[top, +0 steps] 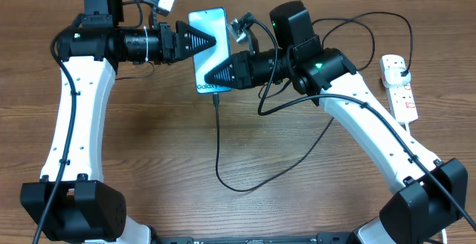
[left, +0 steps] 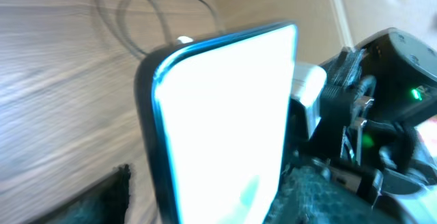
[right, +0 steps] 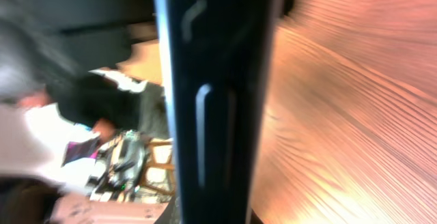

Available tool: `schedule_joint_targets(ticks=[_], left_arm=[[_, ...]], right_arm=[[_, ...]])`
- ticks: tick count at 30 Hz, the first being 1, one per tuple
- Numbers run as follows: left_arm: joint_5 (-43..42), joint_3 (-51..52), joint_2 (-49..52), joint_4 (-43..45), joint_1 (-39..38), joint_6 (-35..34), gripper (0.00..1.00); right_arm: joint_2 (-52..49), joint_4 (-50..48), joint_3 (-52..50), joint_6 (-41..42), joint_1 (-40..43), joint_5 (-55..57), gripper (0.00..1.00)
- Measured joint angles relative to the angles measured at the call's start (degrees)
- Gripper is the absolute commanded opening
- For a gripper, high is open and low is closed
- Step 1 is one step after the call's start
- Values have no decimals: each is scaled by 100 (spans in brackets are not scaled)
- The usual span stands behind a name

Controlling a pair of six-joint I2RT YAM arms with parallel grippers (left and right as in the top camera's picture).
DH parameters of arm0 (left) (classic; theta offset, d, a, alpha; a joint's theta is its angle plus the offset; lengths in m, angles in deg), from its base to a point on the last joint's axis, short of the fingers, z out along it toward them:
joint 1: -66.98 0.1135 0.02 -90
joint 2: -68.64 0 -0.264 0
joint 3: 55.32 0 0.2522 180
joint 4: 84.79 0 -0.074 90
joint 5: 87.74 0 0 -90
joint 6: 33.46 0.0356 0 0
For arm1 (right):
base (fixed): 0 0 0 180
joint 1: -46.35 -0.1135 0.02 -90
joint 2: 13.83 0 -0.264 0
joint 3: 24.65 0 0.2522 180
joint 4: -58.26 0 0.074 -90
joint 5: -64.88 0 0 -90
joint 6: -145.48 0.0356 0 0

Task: Plug charger to phone and switch on socket
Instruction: 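Lower the phone flat onto the table with the right gripper and release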

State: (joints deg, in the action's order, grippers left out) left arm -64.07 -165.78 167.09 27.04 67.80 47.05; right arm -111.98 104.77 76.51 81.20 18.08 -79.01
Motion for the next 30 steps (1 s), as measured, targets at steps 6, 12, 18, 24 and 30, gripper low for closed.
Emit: schedule_joint_targets(ticks=[6, 12, 18, 24, 30], left_arm=[[1287, 0, 0, 24, 411, -63, 100], [2997, 0, 0, 22, 415, -66, 100], [4647, 0, 0, 20, 415, -66, 100], [5056, 0, 0, 20, 415, -66, 100], [5099, 0, 0, 20, 415, -66, 100]], right_arm=[[-275, 1397, 2, -494, 31, 1530, 4], [-1021, 1690, 2, -916, 131, 2284, 4], [-1797, 1429, 2, -1012, 164, 2446, 4], [-2428, 990, 2, -988, 166, 2371, 4], [-2533, 925, 2, -826, 166, 2293, 5]])
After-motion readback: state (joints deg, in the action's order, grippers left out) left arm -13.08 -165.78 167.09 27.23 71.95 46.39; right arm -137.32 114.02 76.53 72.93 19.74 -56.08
